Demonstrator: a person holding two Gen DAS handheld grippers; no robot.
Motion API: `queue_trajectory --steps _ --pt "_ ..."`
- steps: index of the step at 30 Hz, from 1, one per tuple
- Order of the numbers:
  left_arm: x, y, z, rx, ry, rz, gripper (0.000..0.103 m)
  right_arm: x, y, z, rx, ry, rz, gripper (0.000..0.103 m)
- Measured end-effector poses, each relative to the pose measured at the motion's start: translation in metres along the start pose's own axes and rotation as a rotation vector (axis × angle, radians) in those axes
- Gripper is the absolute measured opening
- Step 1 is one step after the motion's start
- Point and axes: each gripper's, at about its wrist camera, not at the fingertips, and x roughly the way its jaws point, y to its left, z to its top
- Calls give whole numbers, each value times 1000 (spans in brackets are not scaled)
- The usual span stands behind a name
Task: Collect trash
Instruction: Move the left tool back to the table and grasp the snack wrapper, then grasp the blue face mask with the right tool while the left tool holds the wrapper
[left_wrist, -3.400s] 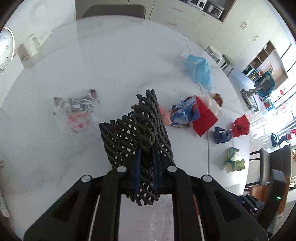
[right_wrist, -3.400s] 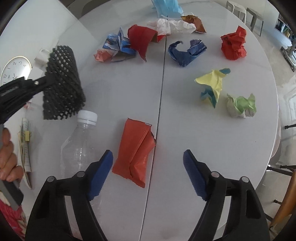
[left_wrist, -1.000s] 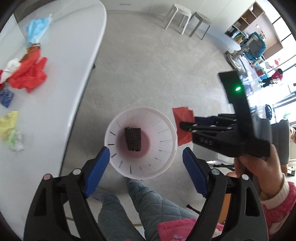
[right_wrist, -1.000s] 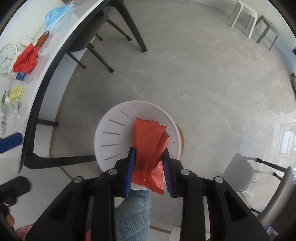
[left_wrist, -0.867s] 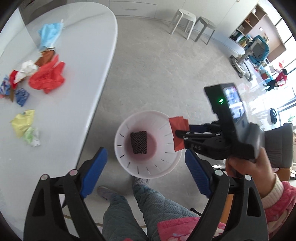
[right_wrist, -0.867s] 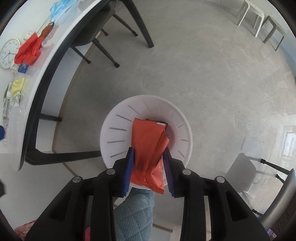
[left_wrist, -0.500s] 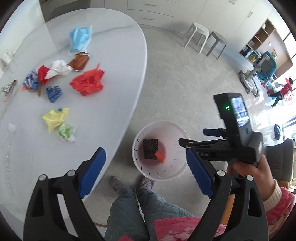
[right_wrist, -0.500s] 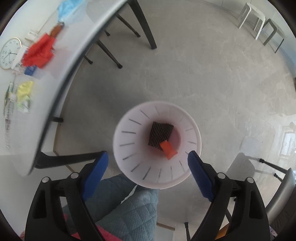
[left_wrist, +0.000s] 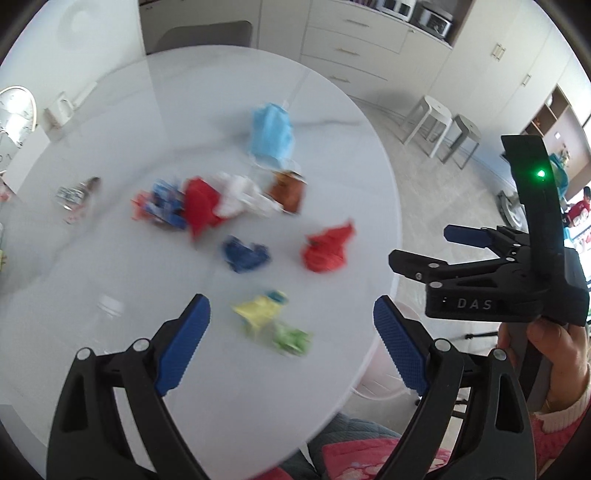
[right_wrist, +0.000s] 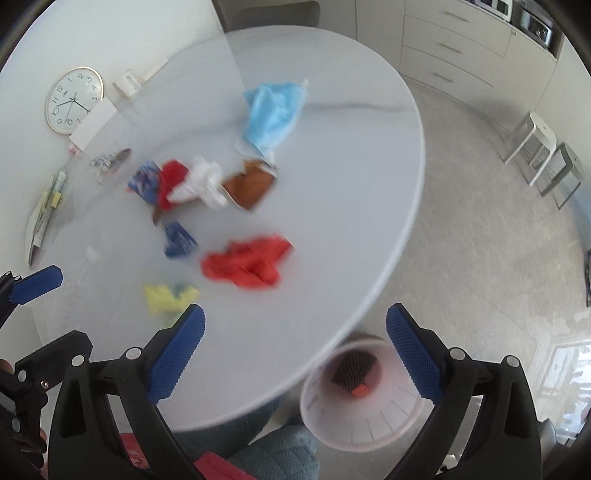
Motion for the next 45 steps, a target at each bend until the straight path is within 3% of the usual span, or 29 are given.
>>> queue_trajectory --steps 10,15,20,25,33,36,40,43,45 --pt "7 116 28 -142 -7 58 86 31 74 56 -52 17 34 98" --pt "19 175 43 -239 -13 125 86 43 95 79 -99 36 43 98" --pt "41 229 66 -302 -9 243 86 64 110 111 -144 61 58 98" --pt "70 278 94 -373 2 313 87 88 123 147 -191 78 74 98" --pt "133 325 121 -433 97 335 87 123 137 182 -223 116 84 98" --pt "145 328 124 -433 106 317 75 130 137 189 -232 123 77 98" --pt "153 321 128 -387 116 321 38 132 130 195 -219 120 62 98" --pt "154 313 129 -351 116 333 25 132 120 199 -197 113 52 98" --pt "151 308 127 -340 110 345 24 128 111 200 -182 102 42 98"
